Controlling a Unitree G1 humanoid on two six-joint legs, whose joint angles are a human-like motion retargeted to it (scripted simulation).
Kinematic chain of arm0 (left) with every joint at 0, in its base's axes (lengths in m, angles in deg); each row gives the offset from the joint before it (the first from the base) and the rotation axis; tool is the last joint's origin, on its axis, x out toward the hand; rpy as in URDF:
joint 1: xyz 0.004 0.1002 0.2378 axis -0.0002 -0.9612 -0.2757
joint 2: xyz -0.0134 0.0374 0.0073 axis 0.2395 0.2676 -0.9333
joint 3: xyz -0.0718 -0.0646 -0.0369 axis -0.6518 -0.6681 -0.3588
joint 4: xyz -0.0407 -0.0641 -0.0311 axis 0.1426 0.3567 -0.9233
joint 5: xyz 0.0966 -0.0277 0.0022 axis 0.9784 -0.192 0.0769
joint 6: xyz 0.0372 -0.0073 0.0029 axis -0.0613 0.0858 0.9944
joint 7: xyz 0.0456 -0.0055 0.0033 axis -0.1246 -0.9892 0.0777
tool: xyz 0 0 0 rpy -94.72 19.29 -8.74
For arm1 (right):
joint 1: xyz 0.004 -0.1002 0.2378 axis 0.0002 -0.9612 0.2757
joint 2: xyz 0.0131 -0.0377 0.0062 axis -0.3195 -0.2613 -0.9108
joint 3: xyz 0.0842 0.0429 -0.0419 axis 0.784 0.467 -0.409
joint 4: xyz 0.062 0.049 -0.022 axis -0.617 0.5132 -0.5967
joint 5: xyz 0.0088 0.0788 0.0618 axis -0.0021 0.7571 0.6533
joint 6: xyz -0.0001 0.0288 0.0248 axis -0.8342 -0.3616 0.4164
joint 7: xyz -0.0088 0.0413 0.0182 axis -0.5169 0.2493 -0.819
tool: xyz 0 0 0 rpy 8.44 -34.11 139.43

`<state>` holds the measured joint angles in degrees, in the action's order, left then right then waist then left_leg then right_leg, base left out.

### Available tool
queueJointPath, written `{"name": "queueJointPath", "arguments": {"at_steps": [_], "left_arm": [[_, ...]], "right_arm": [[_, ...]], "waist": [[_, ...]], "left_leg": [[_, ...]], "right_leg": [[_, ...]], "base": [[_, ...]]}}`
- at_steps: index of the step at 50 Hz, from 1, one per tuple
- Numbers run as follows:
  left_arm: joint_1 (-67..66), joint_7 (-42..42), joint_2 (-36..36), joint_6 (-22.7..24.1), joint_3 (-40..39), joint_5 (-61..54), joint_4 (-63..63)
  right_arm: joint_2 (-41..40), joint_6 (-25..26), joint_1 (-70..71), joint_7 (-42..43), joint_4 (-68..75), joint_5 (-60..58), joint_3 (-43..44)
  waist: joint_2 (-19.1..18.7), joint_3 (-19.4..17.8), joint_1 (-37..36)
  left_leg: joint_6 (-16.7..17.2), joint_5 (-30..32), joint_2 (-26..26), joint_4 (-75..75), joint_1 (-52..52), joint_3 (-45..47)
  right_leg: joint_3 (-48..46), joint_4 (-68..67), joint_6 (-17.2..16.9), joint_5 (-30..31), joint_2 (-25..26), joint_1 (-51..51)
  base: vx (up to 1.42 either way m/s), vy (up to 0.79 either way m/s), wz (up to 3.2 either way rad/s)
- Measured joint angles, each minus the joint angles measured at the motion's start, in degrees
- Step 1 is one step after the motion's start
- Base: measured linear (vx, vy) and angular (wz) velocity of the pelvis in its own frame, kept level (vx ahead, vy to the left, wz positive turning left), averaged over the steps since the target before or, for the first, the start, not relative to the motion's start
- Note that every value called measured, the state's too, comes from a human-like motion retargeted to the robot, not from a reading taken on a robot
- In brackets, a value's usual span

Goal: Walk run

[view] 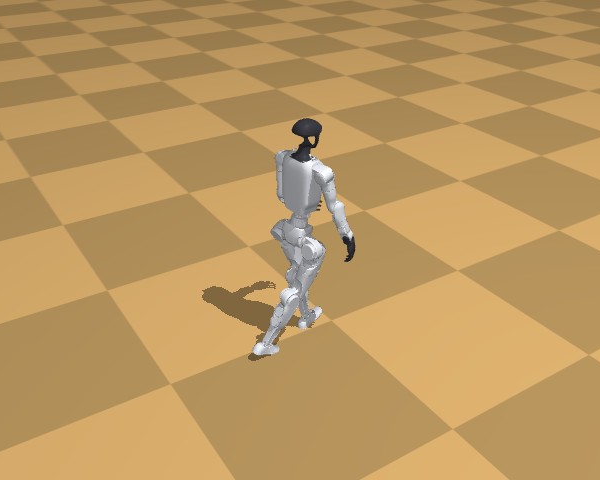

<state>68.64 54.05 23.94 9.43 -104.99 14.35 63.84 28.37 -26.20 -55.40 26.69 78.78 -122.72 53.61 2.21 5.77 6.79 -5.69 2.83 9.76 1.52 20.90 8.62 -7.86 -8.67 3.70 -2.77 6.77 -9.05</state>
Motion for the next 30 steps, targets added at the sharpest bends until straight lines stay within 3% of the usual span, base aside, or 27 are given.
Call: {"name": "queueJointPath", "arguments": {"at_steps": [2,5,8,12,16,22,27,30], "left_arm": [[-0.6,0.5,0.4,0.1,-0.7,0.0,0.3],[-0.5,0.1,1.6,-0.6,-1.7,-1.3,0.8],[1.0,-1.9,2.6,-0.5,-0.8,-1.8,0.6],[3.7,-6.4,2.9,-0.6,1.3,-2.7,0.6],[4.9,-7.7,3.5,0.2,3.8,-3.8,-0.5],[5.7,-5.4,5.2,0.3,4.5,-4.6,-0.8],[4.4,-5.3,4.6,0.8,4.1,-4.3,0.1],[2.9,-5.1,3.0,0.9,3.8,-4.2,0.9]], "right_arm": [[-0.4,1.8,-3.3,0.3,4.0,-1.9,0.2],[-1.0,3.8,-8.9,1.7,10.3,-2.6,-0.8],[-0.5,4.3,-14.3,-0.3,13.7,-2.1,-0.1],[0.2,5.1,-22.3,-5.4,13.8,-1.9,1.8],[0.8,4.8,-28.6,-6.6,13.8,-0.9,4.1],[0.6,6.3,-33.1,-8.7,13.8,0.2,6.1],[0.0,5.9,-31.9,-9.9,13.8,0.1,5.9],[0.1,4.9,-29.6,-9.3,13.8,-0.6,5.3]], "waist": [[0.8,1.5,0.0],[0.5,2.4,2.7],[-1.4,1.9,2.3],[-3.8,1.4,2.4],[-5.5,1.0,7.4],[-2.7,-0.1,11.1],[-2.9,-0.6,12.7],[-3.6,-0.1,13.0]], "left_leg": [[-1.5,1.4,-0.8,1.7,-1.0,1.9],[-4.1,-1.5,-2.1,5.1,-2.3,-0.2],[-4.1,-4.7,-4.5,5.0,-6.1,0.0],[-3.3,-7.1,-6.2,3.5,-10.6,-0.7],[-3.3,-8.8,-5.0,2.2,-13.8,-5.5],[-3.0,-12.9,-0.8,1.8,-20.4,-7.4],[-1.5,-15.8,-1.5,1.5,-25.7,-8.1],[-0.4,-16.7,-2.1,2.8,-27.3,-7.9]], "right_leg": [[-2.5,-4.4,-3.4,9.2,-1.4,0.6],[-2.2,-16.8,-10.2,24.1,-0.8,5.0],[-1.4,-29.5,-14.5,31.1,0.8,11.5],[-3.3,-35.9,-9.2,19.3,-2.2,19.8],[-3.8,-30.3,-8.8,8.8,-7.1,27.2],[-0.8,-6.6,-11.6,7.3,-15.3,31.8],[2.3,7.4,-10.5,4.4,-15.8,35.5],[-0.3,7.0,-9.4,5.2,-15.7,35.5]], "base": [[0.92,-0.24,-0.26],[0.96,-0.27,0.15],[0.74,-0.23,-0.21],[0.64,-0.18,0.01],[0.55,-0.19,1.01],[0.56,-0.32,0.39],[0.61,-0.39,0.11],[0.61,-0.42,0.03]]}}
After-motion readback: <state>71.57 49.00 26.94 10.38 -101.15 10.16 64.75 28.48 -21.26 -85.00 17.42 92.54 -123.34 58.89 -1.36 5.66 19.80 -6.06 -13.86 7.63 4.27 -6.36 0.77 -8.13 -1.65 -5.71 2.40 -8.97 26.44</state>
